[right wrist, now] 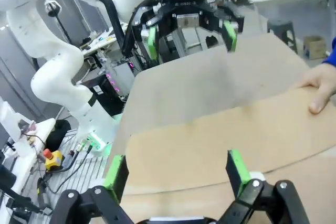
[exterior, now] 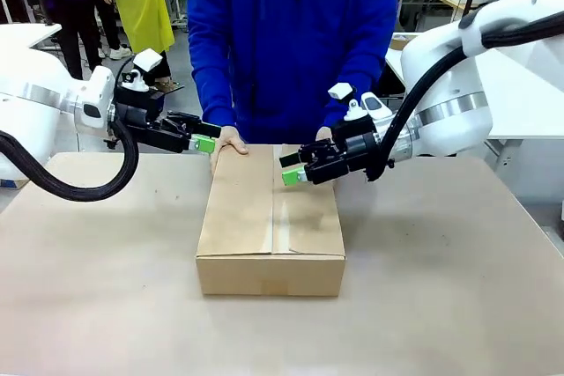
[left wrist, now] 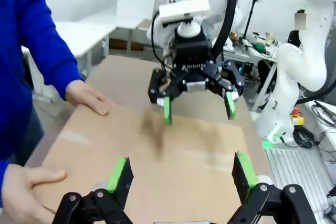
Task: Pack the gift set into the box.
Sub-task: Press and hold the closed box until the human finishes sealing it.
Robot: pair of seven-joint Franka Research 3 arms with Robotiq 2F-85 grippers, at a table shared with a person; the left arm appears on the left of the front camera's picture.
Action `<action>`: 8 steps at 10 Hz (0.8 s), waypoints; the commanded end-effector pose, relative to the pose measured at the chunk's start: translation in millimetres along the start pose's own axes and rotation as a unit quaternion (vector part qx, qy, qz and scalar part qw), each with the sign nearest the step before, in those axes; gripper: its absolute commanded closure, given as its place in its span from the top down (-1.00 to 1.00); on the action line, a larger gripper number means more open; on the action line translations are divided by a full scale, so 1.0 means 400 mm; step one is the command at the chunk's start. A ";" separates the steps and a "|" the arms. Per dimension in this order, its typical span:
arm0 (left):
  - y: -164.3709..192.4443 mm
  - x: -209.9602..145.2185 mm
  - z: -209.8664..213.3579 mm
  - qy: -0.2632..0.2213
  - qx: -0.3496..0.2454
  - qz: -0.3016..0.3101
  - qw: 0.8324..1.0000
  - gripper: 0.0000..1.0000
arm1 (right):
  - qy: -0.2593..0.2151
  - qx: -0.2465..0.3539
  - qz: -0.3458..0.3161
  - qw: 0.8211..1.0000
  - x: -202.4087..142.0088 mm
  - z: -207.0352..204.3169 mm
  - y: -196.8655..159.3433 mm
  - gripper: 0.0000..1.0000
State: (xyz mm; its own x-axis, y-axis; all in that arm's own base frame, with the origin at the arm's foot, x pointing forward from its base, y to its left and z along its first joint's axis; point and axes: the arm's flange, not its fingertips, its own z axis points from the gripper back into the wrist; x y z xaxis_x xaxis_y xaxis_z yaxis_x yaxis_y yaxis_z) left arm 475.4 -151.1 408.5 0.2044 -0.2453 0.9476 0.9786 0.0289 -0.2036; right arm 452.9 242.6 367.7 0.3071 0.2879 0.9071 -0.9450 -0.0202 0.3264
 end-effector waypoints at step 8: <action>0.009 -0.139 -0.147 -0.003 0.018 -0.272 0.962 1.00 | -0.085 -0.045 0.222 0.970 -0.109 -0.018 -0.099 1.00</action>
State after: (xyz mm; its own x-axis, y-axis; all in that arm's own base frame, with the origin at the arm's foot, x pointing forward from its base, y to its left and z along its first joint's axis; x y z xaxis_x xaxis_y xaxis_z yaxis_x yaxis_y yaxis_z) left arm 472.3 -187.8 351.8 -0.2922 -0.2469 0.9239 0.9563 -0.0665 0.2846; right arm 470.0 234.8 314.7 -0.1389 0.1364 0.9809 -0.9899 -0.0458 -0.1338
